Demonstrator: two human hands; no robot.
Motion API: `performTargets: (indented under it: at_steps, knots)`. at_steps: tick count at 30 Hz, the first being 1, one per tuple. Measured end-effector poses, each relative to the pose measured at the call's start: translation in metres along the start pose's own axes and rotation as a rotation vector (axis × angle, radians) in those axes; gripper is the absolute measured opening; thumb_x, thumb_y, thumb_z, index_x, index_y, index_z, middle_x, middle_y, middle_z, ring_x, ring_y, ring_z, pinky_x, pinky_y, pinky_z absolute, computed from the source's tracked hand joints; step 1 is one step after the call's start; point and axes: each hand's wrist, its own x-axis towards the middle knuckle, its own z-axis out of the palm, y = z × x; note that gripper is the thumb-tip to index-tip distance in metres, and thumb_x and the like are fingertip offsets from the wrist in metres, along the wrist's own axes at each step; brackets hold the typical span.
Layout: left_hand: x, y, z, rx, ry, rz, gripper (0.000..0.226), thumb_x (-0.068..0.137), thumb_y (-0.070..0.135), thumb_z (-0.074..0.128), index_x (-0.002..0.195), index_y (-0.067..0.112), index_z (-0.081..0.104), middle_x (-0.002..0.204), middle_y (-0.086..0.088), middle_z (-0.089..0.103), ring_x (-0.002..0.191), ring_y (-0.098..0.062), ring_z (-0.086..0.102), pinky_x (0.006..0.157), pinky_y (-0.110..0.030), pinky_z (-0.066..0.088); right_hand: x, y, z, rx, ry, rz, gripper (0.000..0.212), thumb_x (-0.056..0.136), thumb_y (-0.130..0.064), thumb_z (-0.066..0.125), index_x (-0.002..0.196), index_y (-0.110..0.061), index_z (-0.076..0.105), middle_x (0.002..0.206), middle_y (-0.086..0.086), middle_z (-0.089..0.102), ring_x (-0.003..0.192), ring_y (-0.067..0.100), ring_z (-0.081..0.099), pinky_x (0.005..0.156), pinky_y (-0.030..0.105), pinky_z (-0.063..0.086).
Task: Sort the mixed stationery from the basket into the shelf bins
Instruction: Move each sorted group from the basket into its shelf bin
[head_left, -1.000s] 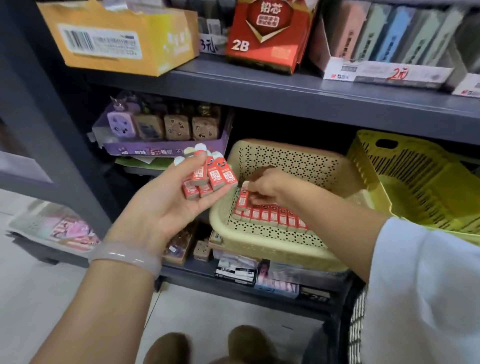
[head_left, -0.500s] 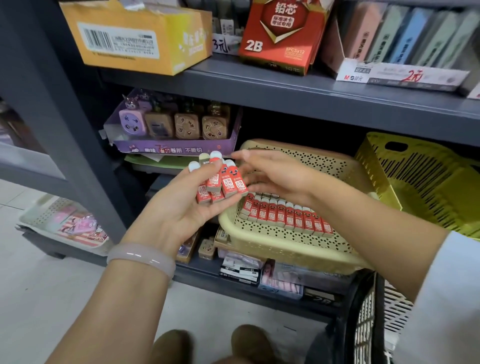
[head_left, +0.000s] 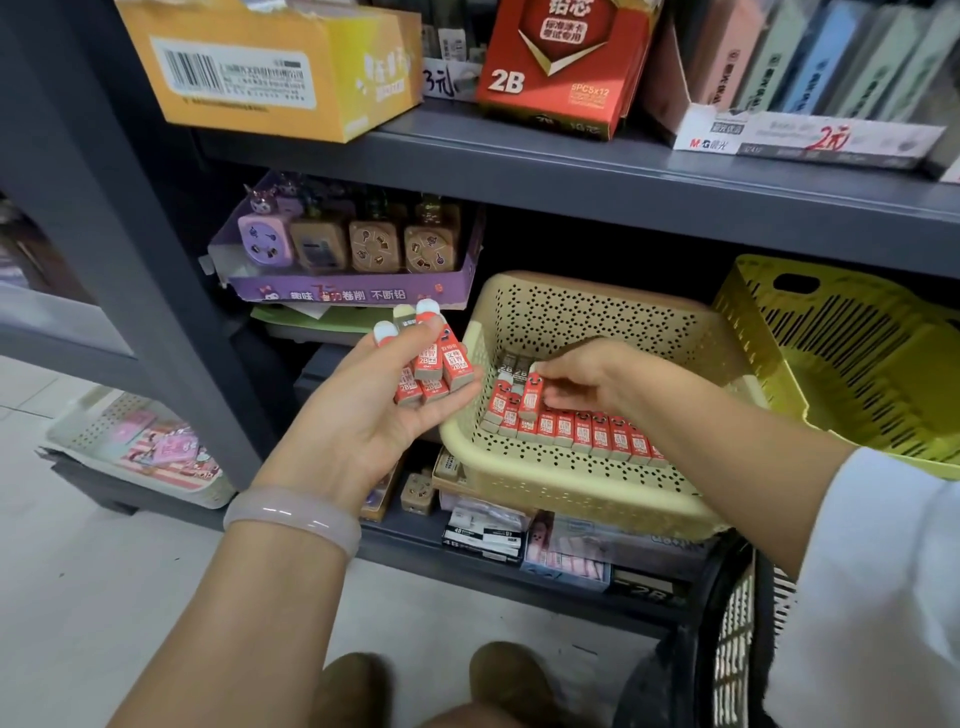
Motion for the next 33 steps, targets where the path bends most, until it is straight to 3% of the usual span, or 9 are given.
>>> performTargets:
  at_steps: [13, 17, 23, 26, 28, 33]
  knots:
    - [0.001, 0.000, 0.000, 0.010, -0.023, 0.010, 0.018, 0.084, 0.014, 0.064, 0.101, 0.007, 0.059, 0.100, -0.022, 0.068, 0.080, -0.035, 0.070, 0.058, -0.037, 0.058, -0.006, 0.006, 0.005, -0.038, -0.101, -0.158, 0.032, 0.093, -0.003, 0.048, 0.125, -0.003, 0.052, 0.082, 0.013, 0.061, 0.064, 0.014, 0.062, 0.057, 0.022, 0.055]
    - [0.000, -0.001, -0.001, 0.013, -0.022, 0.014, 0.016, 0.084, 0.014, 0.064, 0.098, 0.008, 0.060, 0.103, -0.023, 0.067, 0.082, -0.035, 0.070, 0.060, -0.037, 0.058, -0.007, 0.009, 0.004, -0.061, -0.130, -0.181, 0.030, 0.095, -0.002, 0.045, 0.124, -0.005, 0.053, 0.086, 0.012, 0.061, 0.069, 0.014, 0.064, 0.067, 0.025, 0.058]
    - [0.000, -0.001, 0.000, 0.040, -0.019, 0.015, 0.031, 0.082, 0.015, 0.066, 0.109, 0.002, 0.059, 0.107, -0.022, 0.067, 0.090, -0.034, 0.069, 0.062, -0.036, 0.058, -0.016, 0.004, 0.002, -0.034, -0.074, -0.315, 0.028, 0.096, -0.009, 0.046, 0.122, -0.005, 0.053, 0.082, 0.006, 0.058, 0.061, 0.011, 0.057, 0.052, 0.017, 0.053]
    - [0.002, -0.001, 0.001, 0.059, -0.038, 0.007, 0.026, 0.082, 0.016, 0.066, 0.102, -0.001, 0.063, 0.100, -0.021, 0.069, 0.092, -0.033, 0.068, 0.062, -0.035, 0.058, -0.033, -0.008, 0.004, 0.097, -0.230, -0.487, 0.028, 0.095, -0.020, 0.049, 0.117, -0.007, 0.060, 0.084, 0.002, 0.061, 0.063, 0.007, 0.056, 0.059, 0.015, 0.053]
    - [0.002, -0.001, 0.003, 0.098, -0.085, 0.017, 0.021, 0.083, 0.017, 0.065, 0.097, 0.001, 0.065, 0.094, -0.017, 0.072, 0.090, -0.029, 0.069, 0.063, -0.033, 0.058, -0.045, -0.013, 0.009, 0.055, -0.363, -0.550, 0.026, 0.093, -0.028, 0.051, 0.109, -0.013, 0.065, 0.091, 0.001, 0.065, 0.072, 0.007, 0.058, 0.065, 0.018, 0.052]
    - [0.003, -0.002, 0.006, 0.146, -0.086, 0.048, 0.019, 0.084, 0.015, 0.064, 0.098, 0.003, 0.066, 0.089, -0.011, 0.074, 0.084, -0.021, 0.071, 0.067, -0.034, 0.059, -0.051, -0.015, 0.013, -0.022, -0.366, -0.622, 0.012, 0.090, -0.025, 0.057, 0.098, -0.018, 0.063, 0.090, -0.003, 0.064, 0.081, 0.008, 0.058, 0.075, 0.024, 0.045]
